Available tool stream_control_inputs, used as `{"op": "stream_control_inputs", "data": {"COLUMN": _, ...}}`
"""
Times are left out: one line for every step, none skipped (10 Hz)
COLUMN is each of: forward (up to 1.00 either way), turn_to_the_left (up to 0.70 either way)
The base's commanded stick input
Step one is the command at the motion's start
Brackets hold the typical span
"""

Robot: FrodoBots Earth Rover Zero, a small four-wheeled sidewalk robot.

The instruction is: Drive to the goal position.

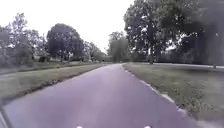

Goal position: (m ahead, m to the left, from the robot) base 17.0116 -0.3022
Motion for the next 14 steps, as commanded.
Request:
{"op": "stream_control_inputs", "data": {"forward": 0.70, "turn_to_the_left": 0.00}}
{"op": "stream_control_inputs", "data": {"forward": 0.70, "turn_to_the_left": 0.00}}
{"op": "stream_control_inputs", "data": {"forward": 0.70, "turn_to_the_left": 0.00}}
{"op": "stream_control_inputs", "data": {"forward": 0.70, "turn_to_the_left": 0.00}}
{"op": "stream_control_inputs", "data": {"forward": 0.70, "turn_to_the_left": 0.00}}
{"op": "stream_control_inputs", "data": {"forward": 0.70, "turn_to_the_left": 0.00}}
{"op": "stream_control_inputs", "data": {"forward": 0.70, "turn_to_the_left": 0.00}}
{"op": "stream_control_inputs", "data": {"forward": 0.70, "turn_to_the_left": 0.00}}
{"op": "stream_control_inputs", "data": {"forward": 0.70, "turn_to_the_left": 0.00}}
{"op": "stream_control_inputs", "data": {"forward": 0.70, "turn_to_the_left": 0.00}}
{"op": "stream_control_inputs", "data": {"forward": 0.70, "turn_to_the_left": 0.00}}
{"op": "stream_control_inputs", "data": {"forward": 0.70, "turn_to_the_left": 0.00}}
{"op": "stream_control_inputs", "data": {"forward": 0.70, "turn_to_the_left": 0.00}}
{"op": "stream_control_inputs", "data": {"forward": 0.70, "turn_to_the_left": 0.00}}
